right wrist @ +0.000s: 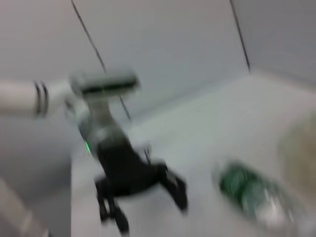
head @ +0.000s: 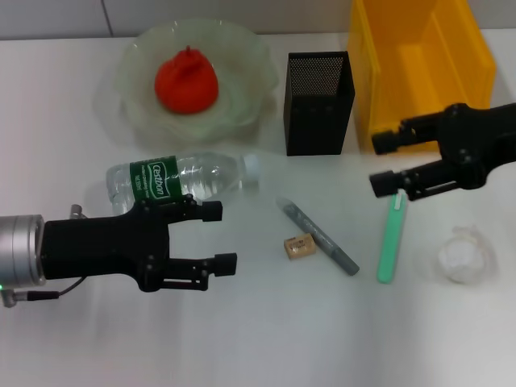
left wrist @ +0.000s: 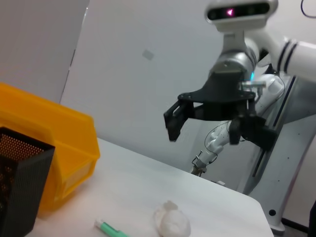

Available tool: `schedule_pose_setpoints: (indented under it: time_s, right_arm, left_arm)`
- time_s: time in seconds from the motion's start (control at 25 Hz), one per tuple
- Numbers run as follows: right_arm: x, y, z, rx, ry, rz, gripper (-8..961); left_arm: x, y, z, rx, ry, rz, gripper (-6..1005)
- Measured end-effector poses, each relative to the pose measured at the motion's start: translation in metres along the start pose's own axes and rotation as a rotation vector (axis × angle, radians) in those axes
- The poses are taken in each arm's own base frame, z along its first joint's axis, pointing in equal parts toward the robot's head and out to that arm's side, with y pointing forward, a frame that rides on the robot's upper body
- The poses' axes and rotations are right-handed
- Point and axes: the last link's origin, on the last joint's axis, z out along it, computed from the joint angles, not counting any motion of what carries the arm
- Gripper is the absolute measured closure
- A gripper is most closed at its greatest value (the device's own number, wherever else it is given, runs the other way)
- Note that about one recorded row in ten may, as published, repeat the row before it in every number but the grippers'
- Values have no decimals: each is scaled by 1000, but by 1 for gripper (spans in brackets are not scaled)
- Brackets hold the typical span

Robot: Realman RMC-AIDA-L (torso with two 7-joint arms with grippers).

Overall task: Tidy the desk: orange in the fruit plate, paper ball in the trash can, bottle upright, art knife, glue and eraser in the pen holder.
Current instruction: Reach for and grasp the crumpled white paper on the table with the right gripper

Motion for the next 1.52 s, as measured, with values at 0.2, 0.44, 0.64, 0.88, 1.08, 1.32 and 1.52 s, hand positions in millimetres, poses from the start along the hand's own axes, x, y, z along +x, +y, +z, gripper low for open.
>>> schedule_pose_setpoints:
  time_s: [0.2, 0.44, 0.64, 0.88, 1.08, 1.32, 1.52]
  right_arm:
    - [-14, -4, -5, 71, 299, 91, 207]
    - [-16, -9, 1, 185, 606, 122, 213]
    - [-12, -12, 15, 244, 765, 87, 217]
    - [-2, -15, 33, 285, 879, 26, 223]
    - [8, -20, 44, 280, 912, 12, 227]
    - [20, -25, 56, 276, 956, -10, 233]
    - [23, -26, 58, 282, 971, -14, 237]
  left_arm:
    - [-1, 1, 2, -3, 4, 11, 134]
    - [0, 1, 5, -12, 4, 10, 134]
    - [3, -1, 8, -16, 3, 9, 134]
    - [2, -2, 11, -7, 0, -3, 134]
    - [3, -3, 11, -4, 0, -17, 134]
    - [3, -4, 11, -3, 3, -26, 135]
    - [4, -4, 11, -1, 5, -29, 135]
